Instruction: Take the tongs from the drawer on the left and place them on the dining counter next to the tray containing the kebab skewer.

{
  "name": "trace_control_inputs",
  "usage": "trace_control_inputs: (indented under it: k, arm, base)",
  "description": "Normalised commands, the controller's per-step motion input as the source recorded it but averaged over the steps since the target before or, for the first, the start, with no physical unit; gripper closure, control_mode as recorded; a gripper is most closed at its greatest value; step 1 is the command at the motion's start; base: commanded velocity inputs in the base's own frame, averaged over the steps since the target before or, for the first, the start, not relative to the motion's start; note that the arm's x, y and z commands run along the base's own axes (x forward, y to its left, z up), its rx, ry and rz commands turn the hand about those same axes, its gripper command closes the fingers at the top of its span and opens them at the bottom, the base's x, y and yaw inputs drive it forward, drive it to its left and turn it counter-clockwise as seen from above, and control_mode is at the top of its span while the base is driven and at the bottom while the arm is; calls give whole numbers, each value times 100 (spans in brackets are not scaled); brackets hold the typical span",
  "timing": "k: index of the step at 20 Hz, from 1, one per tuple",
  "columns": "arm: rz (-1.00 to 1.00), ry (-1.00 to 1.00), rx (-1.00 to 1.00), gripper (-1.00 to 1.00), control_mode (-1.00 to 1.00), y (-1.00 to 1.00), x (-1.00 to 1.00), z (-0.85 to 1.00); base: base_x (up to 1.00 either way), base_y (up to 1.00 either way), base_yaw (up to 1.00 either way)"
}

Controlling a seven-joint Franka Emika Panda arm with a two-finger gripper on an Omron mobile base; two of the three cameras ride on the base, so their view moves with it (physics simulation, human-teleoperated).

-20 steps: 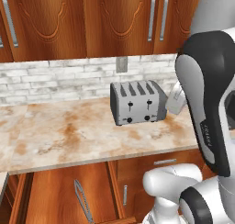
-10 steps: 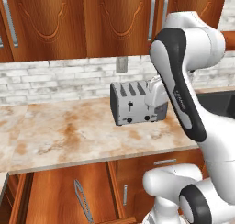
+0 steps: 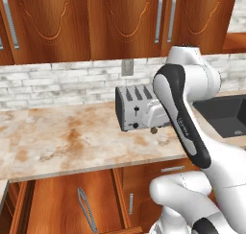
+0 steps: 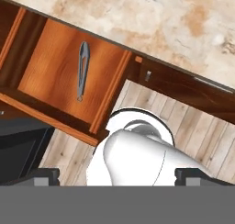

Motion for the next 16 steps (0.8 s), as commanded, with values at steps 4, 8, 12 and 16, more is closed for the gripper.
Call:
trace_control_inputs:
  k: [4,8,12,16]
  arm:
    - [-8,0,0,-100,-100,36,10,-59]
    - [-9,1,0,-100,-100,39,4,-59]
    - [-9,0,0,-100,-100,47,7,-58]
    - [-5,0,0,-100,-100,57,14,-54]
  base:
    - [0,0,0]
    - [0,0,0]
    - [0,0,0]
    - [0,0,0]
